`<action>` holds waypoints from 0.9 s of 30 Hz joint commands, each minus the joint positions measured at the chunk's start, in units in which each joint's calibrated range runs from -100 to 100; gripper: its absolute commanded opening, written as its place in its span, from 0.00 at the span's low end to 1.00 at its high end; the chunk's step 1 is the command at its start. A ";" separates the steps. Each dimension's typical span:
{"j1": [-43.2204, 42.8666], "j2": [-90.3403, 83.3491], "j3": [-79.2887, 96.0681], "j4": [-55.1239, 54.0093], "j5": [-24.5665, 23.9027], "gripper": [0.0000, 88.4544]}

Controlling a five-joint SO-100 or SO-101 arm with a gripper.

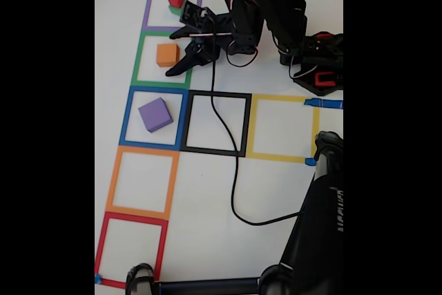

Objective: Tower of hanoi

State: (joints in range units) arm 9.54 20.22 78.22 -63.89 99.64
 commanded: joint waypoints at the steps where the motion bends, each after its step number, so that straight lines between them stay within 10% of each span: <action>1: -0.62 0.57 -1.49 -1.13 0.36 0.35; 27: -3.50 0.89 -2.13 -1.13 0.36 0.10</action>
State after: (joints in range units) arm 6.73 22.67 76.72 -63.89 99.64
